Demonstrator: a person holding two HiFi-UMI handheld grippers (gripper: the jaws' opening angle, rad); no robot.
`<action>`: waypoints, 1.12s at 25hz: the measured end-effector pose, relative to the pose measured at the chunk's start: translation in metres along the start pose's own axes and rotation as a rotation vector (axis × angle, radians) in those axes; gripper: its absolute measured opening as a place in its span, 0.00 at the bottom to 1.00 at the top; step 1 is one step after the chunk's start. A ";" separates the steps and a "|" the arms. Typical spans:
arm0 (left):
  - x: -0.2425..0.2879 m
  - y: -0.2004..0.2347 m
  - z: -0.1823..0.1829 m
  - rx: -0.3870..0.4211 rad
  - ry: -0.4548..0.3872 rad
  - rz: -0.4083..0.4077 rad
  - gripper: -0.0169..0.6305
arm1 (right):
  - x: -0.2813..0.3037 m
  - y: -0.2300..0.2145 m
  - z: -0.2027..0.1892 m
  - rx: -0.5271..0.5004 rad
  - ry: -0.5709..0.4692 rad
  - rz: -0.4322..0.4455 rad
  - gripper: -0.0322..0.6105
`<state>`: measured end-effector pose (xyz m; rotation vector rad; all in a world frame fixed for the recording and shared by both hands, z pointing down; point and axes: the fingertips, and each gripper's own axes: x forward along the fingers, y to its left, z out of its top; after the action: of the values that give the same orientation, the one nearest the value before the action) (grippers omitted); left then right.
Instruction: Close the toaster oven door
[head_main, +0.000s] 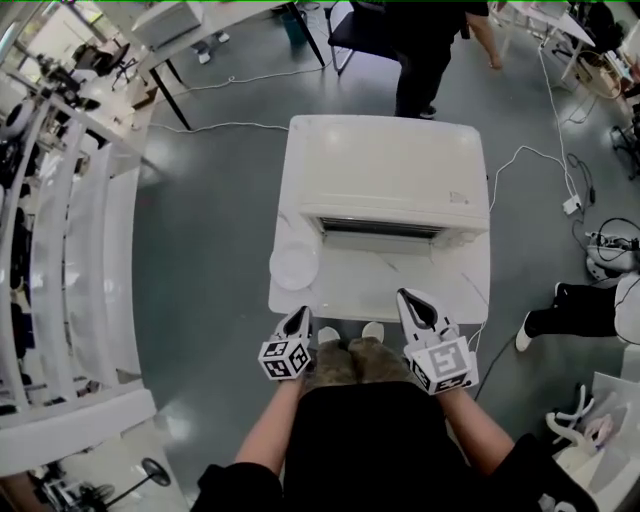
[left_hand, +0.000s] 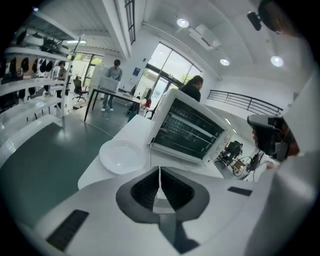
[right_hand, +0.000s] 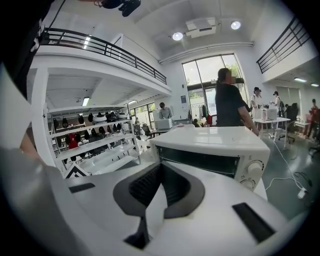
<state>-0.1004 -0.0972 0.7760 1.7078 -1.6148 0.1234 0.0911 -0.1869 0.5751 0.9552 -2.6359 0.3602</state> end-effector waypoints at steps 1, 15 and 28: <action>0.002 0.005 -0.003 -0.043 0.013 0.000 0.05 | 0.004 0.002 0.000 -0.006 0.007 0.002 0.07; 0.017 0.038 -0.032 -0.360 0.049 -0.124 0.20 | 0.046 0.042 -0.003 -0.028 0.078 0.035 0.07; 0.044 0.032 -0.049 -0.457 0.154 -0.212 0.20 | 0.055 0.042 -0.022 -0.006 0.153 0.003 0.07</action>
<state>-0.0995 -0.1013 0.8489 1.4588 -1.2254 -0.2005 0.0282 -0.1796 0.6105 0.8856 -2.4992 0.4082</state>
